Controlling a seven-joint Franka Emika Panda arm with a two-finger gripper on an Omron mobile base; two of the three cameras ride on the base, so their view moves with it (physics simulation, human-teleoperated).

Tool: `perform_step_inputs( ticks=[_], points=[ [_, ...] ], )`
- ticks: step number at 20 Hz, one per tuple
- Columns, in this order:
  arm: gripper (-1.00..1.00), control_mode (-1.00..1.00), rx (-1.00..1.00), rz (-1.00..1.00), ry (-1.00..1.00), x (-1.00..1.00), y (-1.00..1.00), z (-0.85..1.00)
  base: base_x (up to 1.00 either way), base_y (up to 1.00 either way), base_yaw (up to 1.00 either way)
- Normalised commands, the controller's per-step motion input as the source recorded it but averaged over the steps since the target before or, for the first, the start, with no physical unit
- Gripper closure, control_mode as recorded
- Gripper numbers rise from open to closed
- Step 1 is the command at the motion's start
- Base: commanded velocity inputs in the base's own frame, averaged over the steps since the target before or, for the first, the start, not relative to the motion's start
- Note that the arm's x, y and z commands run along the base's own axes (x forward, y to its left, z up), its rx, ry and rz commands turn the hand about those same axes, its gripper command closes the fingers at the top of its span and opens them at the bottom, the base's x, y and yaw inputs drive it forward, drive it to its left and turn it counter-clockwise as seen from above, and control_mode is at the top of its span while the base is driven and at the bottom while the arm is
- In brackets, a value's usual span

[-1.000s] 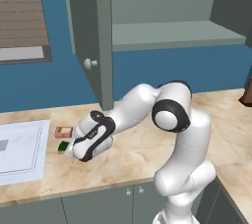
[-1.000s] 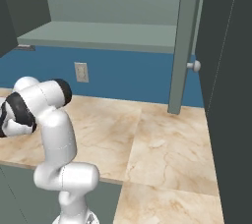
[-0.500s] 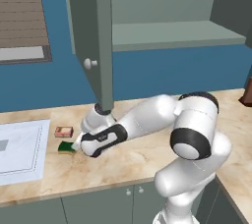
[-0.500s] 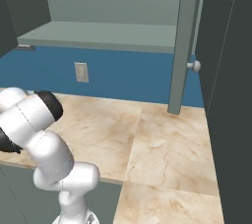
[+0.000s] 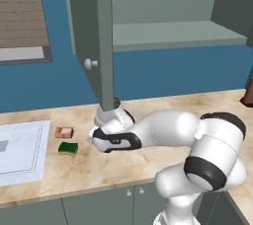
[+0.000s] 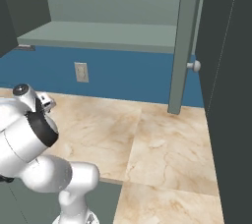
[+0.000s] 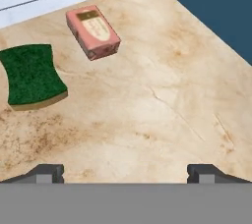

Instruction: Locate and retrieve the bar soap and sponge from the cabinet. Place them next to the sink.

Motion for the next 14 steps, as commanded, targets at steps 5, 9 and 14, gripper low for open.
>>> perform_step_inputs(
  ticks=[5,9,14],
  points=[
    [-1.0,-1.0,-0.09,-0.15,0.01,0.02,-0.56,0.25,0.0,0.0,0.0],
    [-1.0,-1.0,0.0,-0.12,0.1,0.26,-0.57,-0.02,0.0,0.0,0.0],
    [-1.0,-1.0,0.1,-0.14,0.0,0.03,-0.78,0.0,0.0,0.0,0.0]
  ],
)
